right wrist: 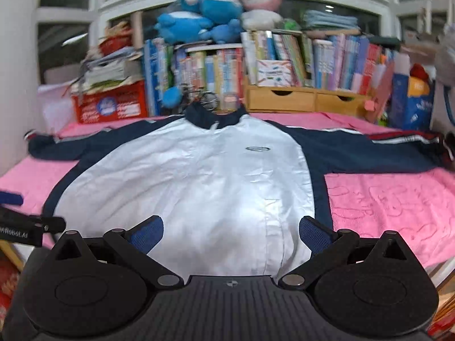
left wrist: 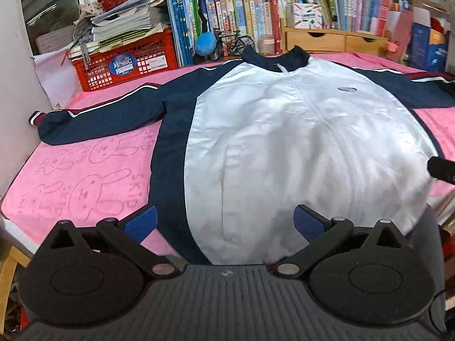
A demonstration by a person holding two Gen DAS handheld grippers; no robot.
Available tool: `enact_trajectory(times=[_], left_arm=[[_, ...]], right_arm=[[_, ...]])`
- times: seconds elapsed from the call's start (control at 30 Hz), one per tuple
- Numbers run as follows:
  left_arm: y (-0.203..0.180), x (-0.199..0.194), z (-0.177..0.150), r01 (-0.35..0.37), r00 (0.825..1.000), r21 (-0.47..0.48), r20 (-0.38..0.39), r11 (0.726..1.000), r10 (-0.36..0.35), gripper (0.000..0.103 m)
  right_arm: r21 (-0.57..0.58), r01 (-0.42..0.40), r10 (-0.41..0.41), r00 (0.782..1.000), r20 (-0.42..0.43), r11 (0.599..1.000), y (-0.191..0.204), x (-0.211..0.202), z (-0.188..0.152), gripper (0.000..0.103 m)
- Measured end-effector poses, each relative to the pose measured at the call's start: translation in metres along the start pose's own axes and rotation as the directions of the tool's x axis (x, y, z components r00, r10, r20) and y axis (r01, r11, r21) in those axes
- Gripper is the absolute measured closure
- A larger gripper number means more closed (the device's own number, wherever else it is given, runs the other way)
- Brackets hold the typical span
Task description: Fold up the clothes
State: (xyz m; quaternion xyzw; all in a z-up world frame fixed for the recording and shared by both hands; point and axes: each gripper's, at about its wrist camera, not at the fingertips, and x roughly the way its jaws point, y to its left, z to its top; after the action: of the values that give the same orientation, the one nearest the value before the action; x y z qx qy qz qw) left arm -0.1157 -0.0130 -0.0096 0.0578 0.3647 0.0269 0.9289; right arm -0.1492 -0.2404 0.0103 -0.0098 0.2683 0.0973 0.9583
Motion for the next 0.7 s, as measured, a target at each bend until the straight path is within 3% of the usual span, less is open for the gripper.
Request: enact_trajectory(times=[0.27,0.7], left_arm=[[-0.005,-0.013,-0.020,0.024,0.997,0.011,-0.072,1.000,-0.023,0.000],[-0.005,-0.007,-0.035,0.022,0.994,0.034,-0.111,0.999,-0.018,0.000]], right_arm=[[-0.099,0.001,-0.015,0.990,-0.143,0.995,0.018,-0.022,-0.034,0.000],[-0.121,0.015,-0.033,0.988,-0.150,0.993,0.017,-0.019,-0.038,0.000]])
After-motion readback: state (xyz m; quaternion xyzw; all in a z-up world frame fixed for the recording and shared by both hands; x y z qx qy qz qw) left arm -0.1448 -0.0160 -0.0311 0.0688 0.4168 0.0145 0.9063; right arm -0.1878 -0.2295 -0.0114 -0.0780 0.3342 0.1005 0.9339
